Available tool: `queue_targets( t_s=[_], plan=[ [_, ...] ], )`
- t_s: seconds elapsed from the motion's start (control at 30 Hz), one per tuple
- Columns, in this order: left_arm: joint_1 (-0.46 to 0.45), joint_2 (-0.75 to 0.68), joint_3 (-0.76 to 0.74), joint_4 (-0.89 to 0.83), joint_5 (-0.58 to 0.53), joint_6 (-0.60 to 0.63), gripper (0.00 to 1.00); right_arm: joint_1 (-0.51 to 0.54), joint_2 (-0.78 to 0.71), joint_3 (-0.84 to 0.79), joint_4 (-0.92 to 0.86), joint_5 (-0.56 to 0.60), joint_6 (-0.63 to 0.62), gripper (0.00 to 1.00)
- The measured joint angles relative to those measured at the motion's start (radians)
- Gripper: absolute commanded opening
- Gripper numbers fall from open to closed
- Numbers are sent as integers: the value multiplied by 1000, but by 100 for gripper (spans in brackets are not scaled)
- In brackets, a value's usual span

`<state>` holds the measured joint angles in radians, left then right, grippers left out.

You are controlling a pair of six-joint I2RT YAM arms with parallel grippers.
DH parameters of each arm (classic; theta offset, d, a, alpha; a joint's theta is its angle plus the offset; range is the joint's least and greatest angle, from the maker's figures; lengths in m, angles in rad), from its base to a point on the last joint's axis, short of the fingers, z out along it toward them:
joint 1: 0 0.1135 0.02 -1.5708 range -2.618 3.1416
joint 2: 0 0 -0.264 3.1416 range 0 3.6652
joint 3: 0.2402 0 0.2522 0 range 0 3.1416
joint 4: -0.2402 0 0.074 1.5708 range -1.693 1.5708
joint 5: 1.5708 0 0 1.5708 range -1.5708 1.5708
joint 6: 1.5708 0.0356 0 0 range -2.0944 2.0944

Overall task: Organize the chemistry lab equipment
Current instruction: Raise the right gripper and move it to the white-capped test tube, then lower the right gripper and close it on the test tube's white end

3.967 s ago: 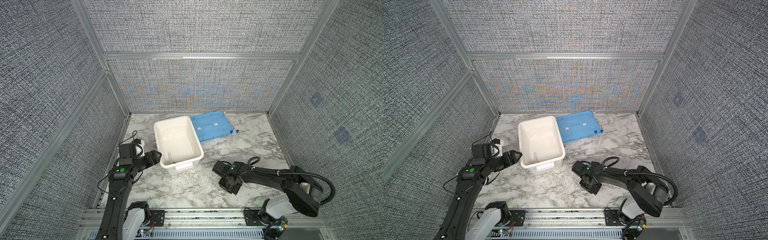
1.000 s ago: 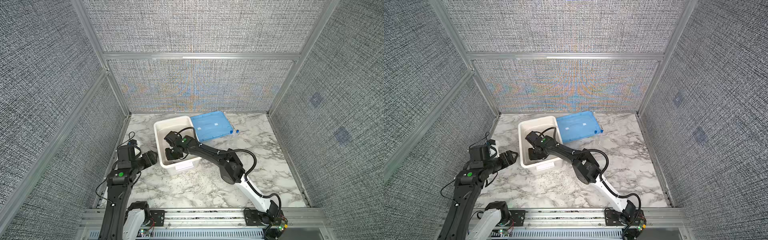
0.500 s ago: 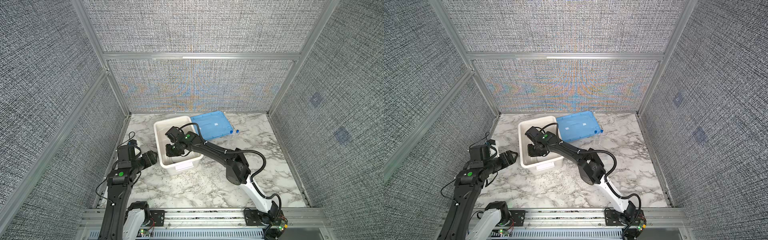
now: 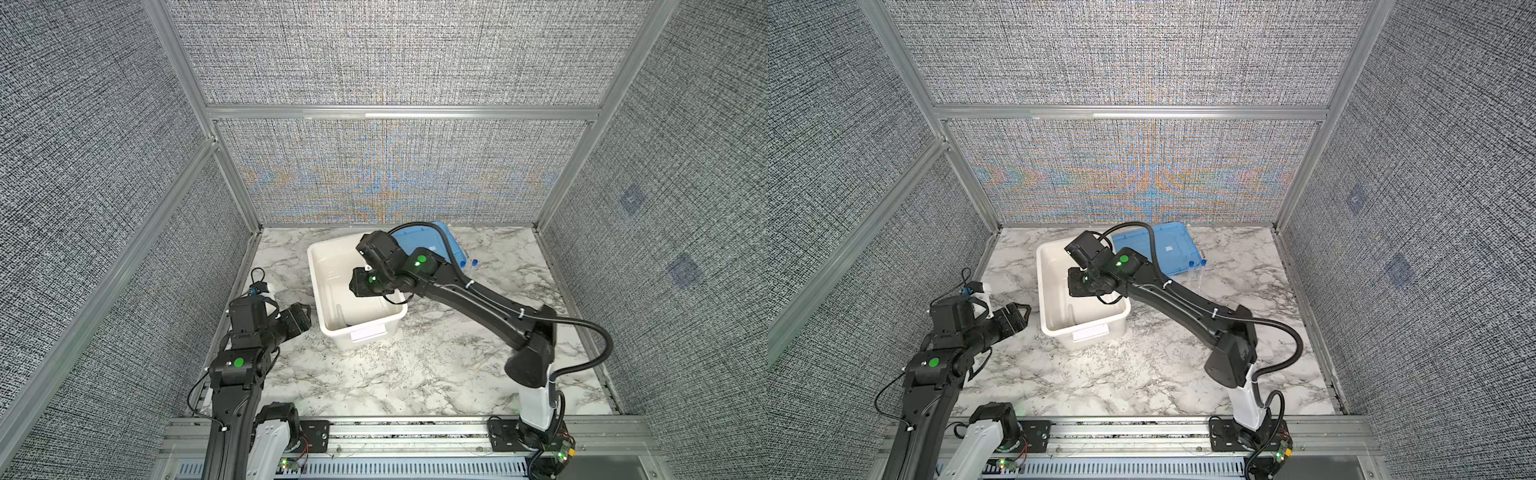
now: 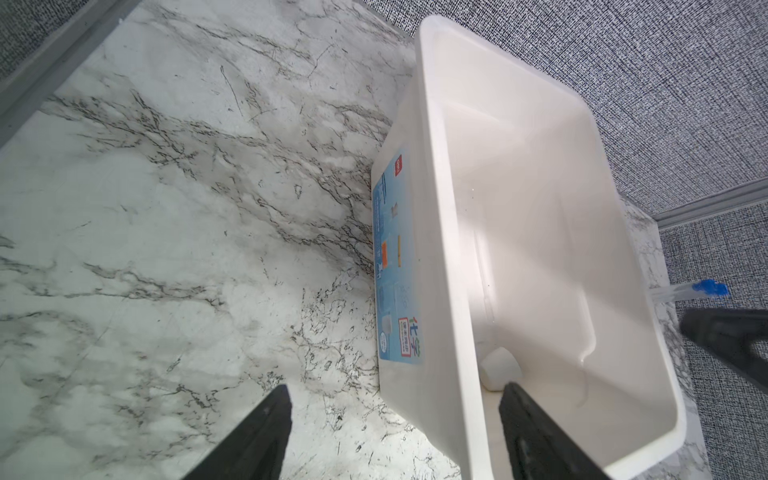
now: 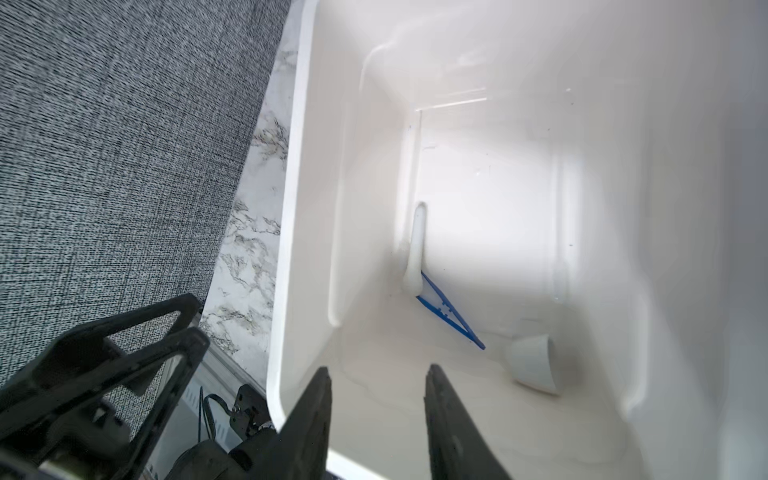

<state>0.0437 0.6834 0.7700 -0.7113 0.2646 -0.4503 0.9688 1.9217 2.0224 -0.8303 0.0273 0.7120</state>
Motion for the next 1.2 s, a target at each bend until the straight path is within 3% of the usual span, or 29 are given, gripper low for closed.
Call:
queue_targets(
  t_s=[0.2,0.37,0.5,0.73,0.93,1.2],
  plan=[
    [0,0,0,0,-2,0,80,0,-217,-200,-45,176,33,45],
    [0,0,-2,5,1,1,80,-16,-425,-476,-98,346,192,51],
    [0,1,-3,6,5,1,80,-60,-555,-687,-150,413,341,53],
    [0,6,-6,6,17,1,80,-152,-711,-1025,-167,373,579,55],
    [0,1,-7,7,26,1,79,-169,-748,-1266,-108,290,760,55],
    [-2,2,-8,7,27,1,79,-175,-644,-1294,-25,222,848,50]
  ],
)
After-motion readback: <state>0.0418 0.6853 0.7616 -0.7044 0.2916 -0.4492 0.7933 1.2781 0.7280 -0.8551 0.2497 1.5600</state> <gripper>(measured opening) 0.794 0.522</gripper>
